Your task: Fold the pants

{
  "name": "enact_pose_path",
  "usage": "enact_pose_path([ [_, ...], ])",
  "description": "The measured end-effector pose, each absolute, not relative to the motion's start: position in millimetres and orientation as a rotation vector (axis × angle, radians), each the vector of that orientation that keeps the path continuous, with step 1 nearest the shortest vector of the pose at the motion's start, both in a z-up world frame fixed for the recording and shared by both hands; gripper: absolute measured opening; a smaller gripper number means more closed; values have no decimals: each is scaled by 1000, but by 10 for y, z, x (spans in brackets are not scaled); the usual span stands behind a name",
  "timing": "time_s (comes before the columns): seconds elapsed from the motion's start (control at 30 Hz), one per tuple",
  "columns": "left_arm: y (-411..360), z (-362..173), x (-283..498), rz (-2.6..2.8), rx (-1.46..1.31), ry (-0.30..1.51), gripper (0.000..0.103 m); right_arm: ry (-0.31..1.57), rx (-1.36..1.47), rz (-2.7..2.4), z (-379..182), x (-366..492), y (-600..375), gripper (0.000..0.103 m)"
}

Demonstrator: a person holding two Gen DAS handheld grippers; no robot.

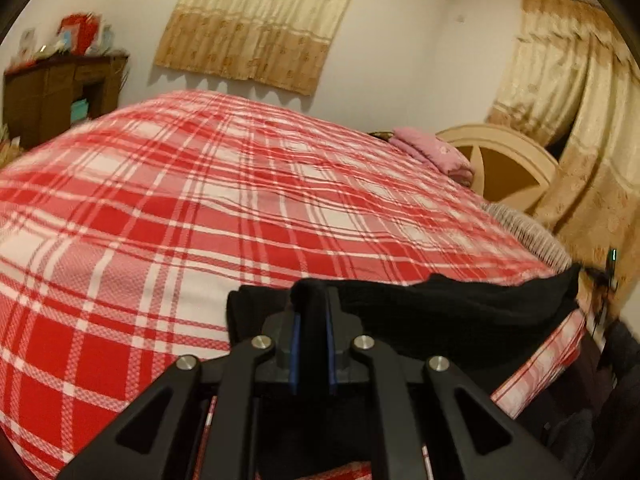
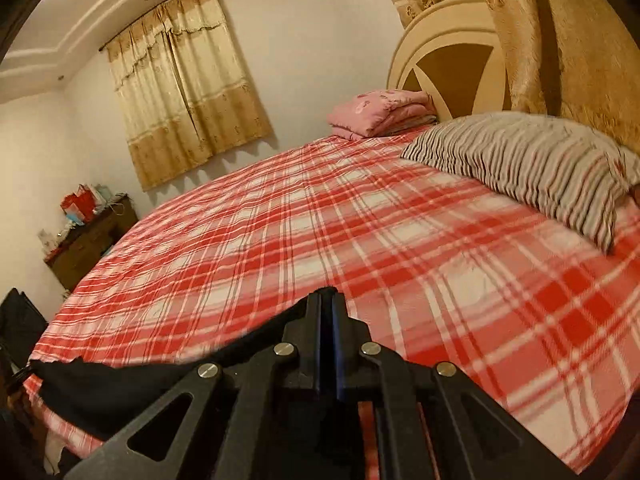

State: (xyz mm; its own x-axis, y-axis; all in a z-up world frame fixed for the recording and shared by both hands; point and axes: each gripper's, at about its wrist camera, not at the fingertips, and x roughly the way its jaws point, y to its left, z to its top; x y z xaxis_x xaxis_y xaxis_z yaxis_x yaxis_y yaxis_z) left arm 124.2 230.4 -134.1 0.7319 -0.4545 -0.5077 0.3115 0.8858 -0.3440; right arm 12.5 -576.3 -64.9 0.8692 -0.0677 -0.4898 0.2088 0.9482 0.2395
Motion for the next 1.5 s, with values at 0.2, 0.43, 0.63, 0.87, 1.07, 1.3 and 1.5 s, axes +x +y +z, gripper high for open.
enact_pose_path([
  [0.2,2316,-1431,1077,-429,-185,613,13,411,245,-56,-270,122,-5590,4],
  [0.43,2464,-1548,951,-378,-150,632,44,603,318,-102,-769,-220,-5863,5],
  [0.63,2703,-1498,761,-330,-111,658,56,750,191,-247,-994,-357,-5845,6],
  [0.87,2997,-1459,643,-231,-231,633,56,603,343,-362,-733,-721,-6136,78],
  [1.07,2668,-1305,769,-262,-214,624,56,571,287,-257,-444,-396,-5419,77],
  [1.3,2253,-1343,868,-266,-138,668,56,704,146,114,-476,558,-3900,67],
  [1.5,1908,-1438,826,-247,23,692,56,833,178,378,-880,1433,-2762,49],
])
